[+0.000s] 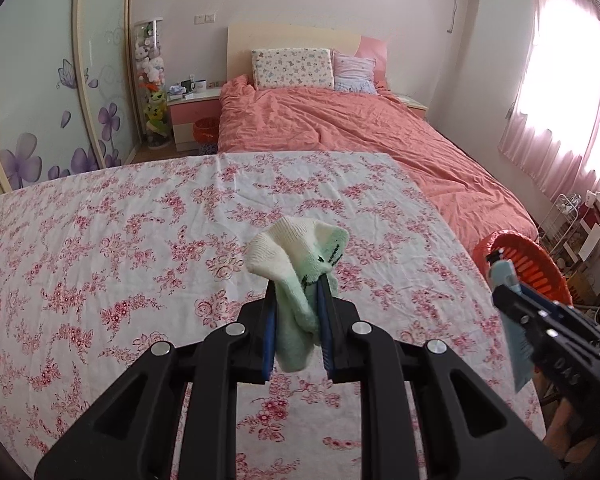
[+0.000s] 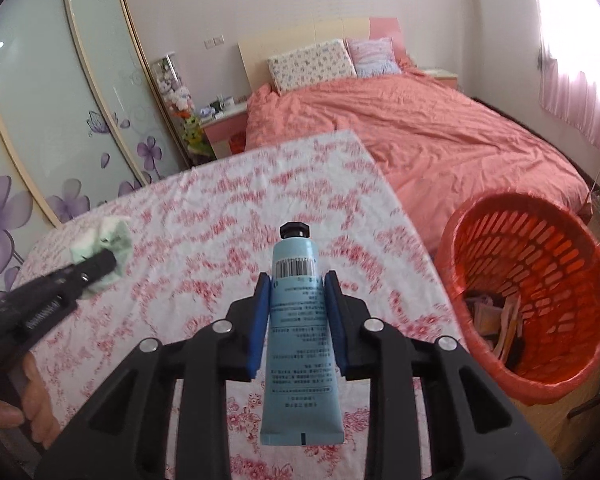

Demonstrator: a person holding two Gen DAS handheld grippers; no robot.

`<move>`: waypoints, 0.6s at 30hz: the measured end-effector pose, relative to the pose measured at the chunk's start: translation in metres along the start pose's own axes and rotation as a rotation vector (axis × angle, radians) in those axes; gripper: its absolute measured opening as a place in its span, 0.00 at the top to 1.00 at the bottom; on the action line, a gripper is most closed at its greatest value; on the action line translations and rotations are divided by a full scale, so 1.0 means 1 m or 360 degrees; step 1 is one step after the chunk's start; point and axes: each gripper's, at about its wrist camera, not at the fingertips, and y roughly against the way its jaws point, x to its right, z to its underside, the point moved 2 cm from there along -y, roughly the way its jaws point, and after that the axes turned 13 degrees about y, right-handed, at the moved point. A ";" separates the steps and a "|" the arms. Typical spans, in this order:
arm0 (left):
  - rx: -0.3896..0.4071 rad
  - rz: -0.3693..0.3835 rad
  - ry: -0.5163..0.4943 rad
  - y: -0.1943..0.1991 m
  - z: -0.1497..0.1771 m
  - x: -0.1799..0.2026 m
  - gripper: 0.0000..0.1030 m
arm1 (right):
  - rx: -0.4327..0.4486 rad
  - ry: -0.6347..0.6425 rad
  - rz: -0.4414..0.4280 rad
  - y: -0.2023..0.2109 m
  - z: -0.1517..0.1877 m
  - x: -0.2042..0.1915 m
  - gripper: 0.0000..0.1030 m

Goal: Collect trash
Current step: 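Lift the sock with left tool and the tube with right tool toward the basket, then open both tools over the orange basket to drop sock and tube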

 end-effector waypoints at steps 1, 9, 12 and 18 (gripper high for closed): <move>0.0005 0.0006 -0.0002 0.002 0.000 0.003 0.82 | 0.0021 0.0004 0.0004 0.006 -0.003 0.000 0.73; 0.0032 0.0074 -0.0055 0.020 0.001 0.038 0.82 | 0.0159 0.0002 0.0046 0.054 -0.016 0.013 0.73; 0.0031 0.0111 -0.0075 0.024 0.001 0.054 0.82 | 0.0187 -0.0019 0.0060 0.065 -0.015 0.022 0.73; 0.0054 0.0177 -0.0150 0.033 0.004 0.091 0.82 | 0.0245 -0.0076 0.0104 0.087 -0.011 0.049 0.73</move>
